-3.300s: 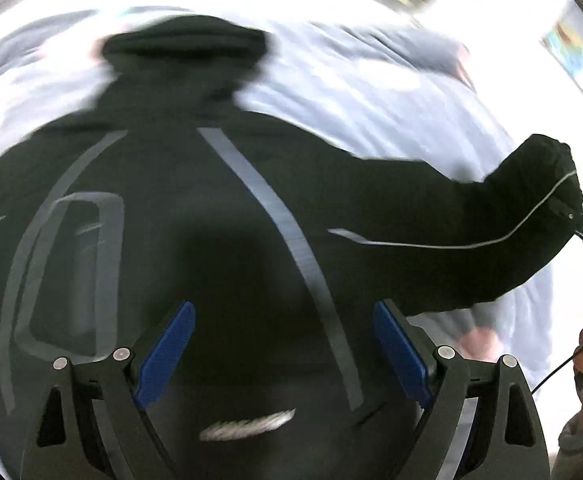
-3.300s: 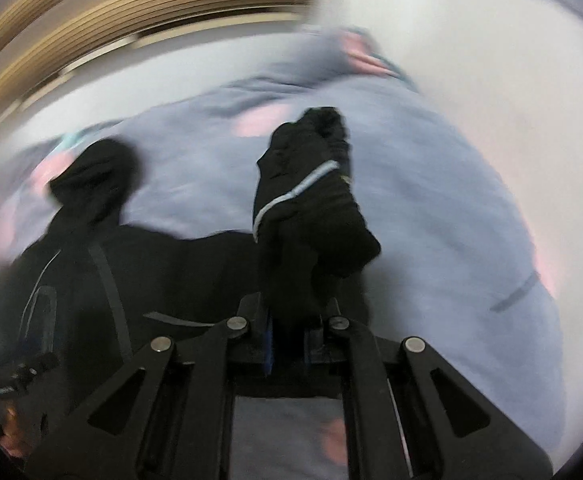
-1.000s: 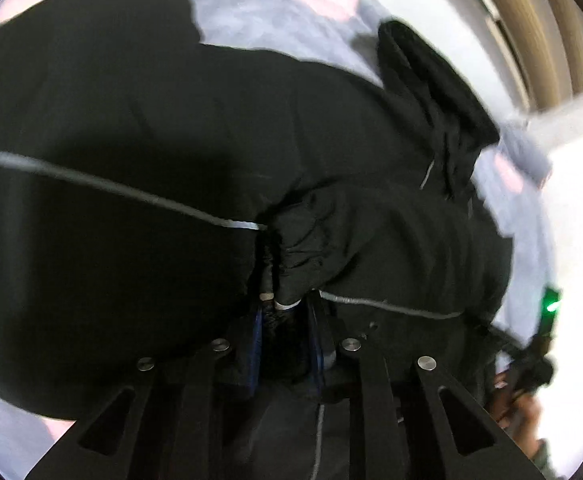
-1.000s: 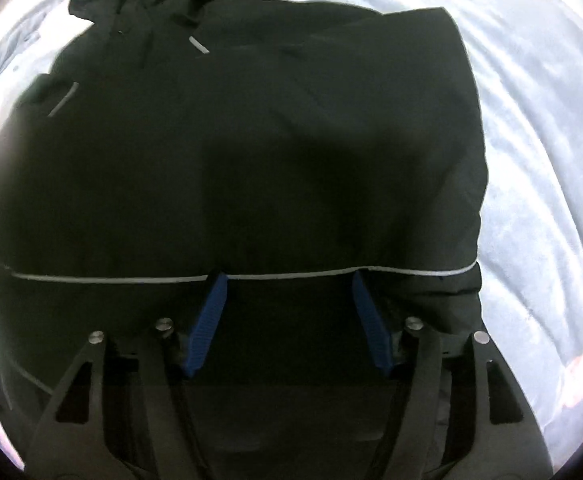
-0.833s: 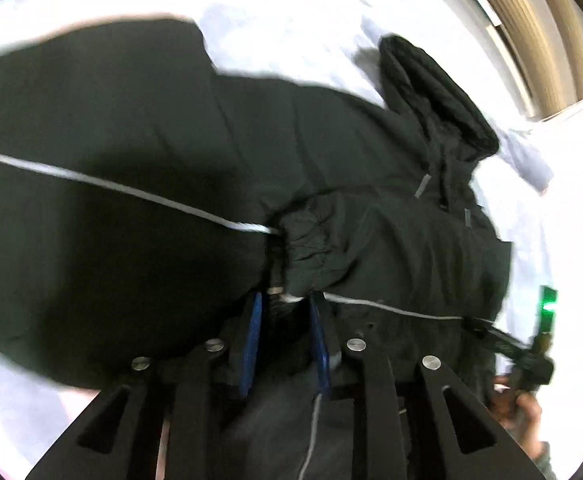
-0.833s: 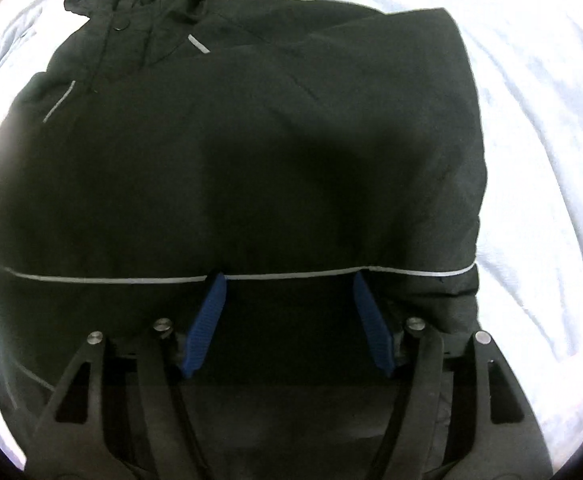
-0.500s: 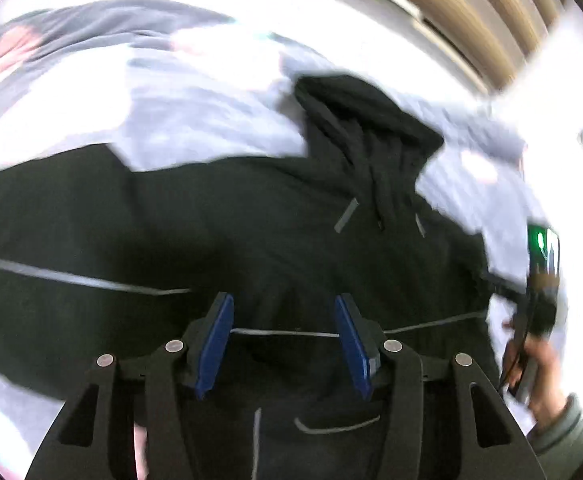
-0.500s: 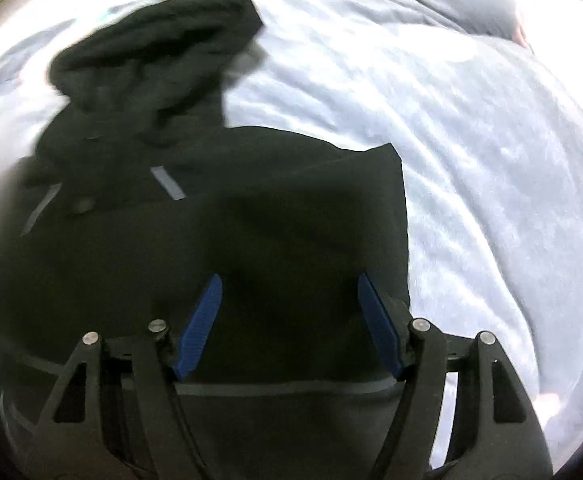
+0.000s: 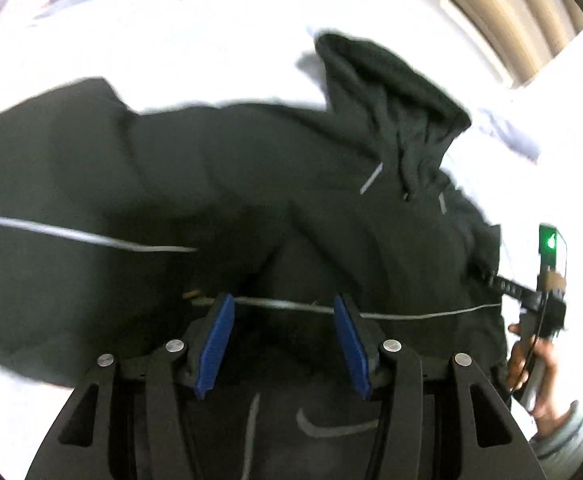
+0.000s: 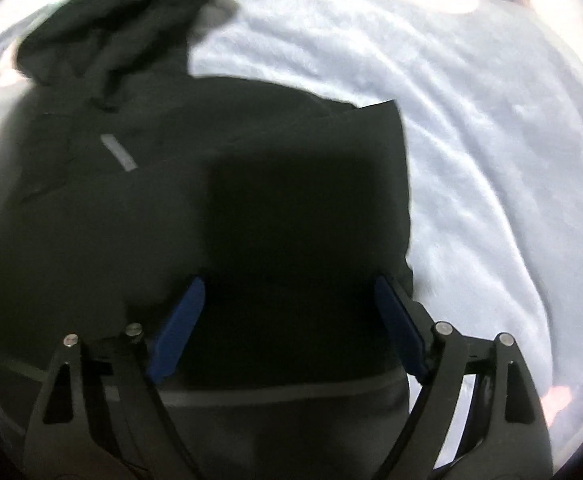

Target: Fold large clothes

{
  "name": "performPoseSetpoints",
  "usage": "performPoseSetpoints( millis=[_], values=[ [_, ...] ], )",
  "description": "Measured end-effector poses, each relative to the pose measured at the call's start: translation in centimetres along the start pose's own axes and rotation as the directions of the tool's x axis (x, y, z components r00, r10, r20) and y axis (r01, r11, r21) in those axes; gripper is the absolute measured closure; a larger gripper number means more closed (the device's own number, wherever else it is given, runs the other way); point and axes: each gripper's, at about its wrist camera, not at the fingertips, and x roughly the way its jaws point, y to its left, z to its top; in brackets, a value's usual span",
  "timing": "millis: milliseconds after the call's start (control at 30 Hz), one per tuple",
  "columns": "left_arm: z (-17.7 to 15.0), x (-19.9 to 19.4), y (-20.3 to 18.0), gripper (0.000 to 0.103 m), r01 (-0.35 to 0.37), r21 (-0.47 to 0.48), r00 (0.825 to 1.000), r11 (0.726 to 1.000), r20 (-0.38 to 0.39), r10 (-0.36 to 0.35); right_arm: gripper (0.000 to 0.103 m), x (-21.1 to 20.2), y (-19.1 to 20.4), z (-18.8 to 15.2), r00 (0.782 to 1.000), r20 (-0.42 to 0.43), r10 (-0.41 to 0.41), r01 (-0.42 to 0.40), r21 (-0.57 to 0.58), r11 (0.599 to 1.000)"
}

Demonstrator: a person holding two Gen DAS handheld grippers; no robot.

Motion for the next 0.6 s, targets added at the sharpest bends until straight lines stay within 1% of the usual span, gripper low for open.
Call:
performPoseSetpoints(
  millis=[33, 67, 167, 233, 267, 333, 367, 433, 500, 567, 600],
  values=[
    [-0.5, -2.1, 1.1, 0.049, -0.009, -0.014, 1.0, 1.0, 0.028, 0.01, 0.019, -0.7, 0.1, -0.5, 1.0, 0.012, 0.013, -0.013, -0.003, 1.0],
    [-0.8, -3.1, 1.8, 0.049, -0.02, -0.028, 0.999, 0.999, 0.041, 0.021, 0.018, -1.7, 0.2, -1.5, 0.999, 0.022, 0.03, -0.03, -0.008, 1.0],
    [-2.1, -7.5, 6.1, 0.049, -0.084, -0.102, 0.992, 0.991, 0.084, 0.093, 0.018, -3.6, 1.3, -5.0, 0.996, -0.002, 0.093, -0.093, -0.031, 0.995],
    [-3.0, -10.2, 10.0, 0.049, -0.15, -0.169, 0.98, 0.974, 0.104, 0.169, 0.018, -4.2, 2.5, -7.0, 0.995, -0.024, 0.096, -0.097, -0.056, 0.994],
    [-3.3, -11.2, 11.6, 0.049, -0.167, -0.195, 0.975, 0.967, 0.111, 0.19, 0.018, -4.2, 3.2, -7.8, 0.995, -0.04, 0.094, -0.097, -0.069, 0.993],
    [-3.8, -13.7, 15.8, 0.049, -0.207, -0.279, 0.96, 0.938, 0.128, 0.25, 0.019, -4.4, 4.5, -9.0, 0.992, -0.067, 0.111, -0.116, -0.085, 0.99],
    [-3.8, -14.7, 17.4, 0.049, -0.218, -0.312, 0.953, 0.925, 0.138, 0.271, 0.019, -4.6, 5.6, -9.8, 0.988, -0.083, 0.128, -0.136, -0.101, 0.985],
    [-3.9, -16.6, 20.8, 0.049, -0.233, -0.379, 0.937, 0.895, 0.161, 0.311, 0.019, -4.7, 7.5, -10.7, 0.988, -0.092, 0.125, -0.138, -0.155, 0.978],
    [-3.7, -18.6, 24.7, 0.049, -0.223, -0.456, 0.921, 0.862, 0.191, 0.339, 0.018, -4.4, 9.1, -11.3, 0.989, -0.103, 0.102, -0.122, -0.202, 0.972],
    [-3.2, -19.3, 27.7, 0.048, -0.199, -0.518, 0.914, 0.832, 0.209, 0.349, 0.018, -3.3, 10.5, -12.2, 0.984, -0.147, 0.098, -0.13, -0.221, 0.967],
    [-2.9, -19.5, 29.5, 0.048, -0.176, -0.55, 0.913, 0.816, 0.218, 0.344, 0.018, -2.6, 11.0, -12.5, 0.982, -0.166, 0.09, -0.127, -0.226, 0.966]
  ],
)
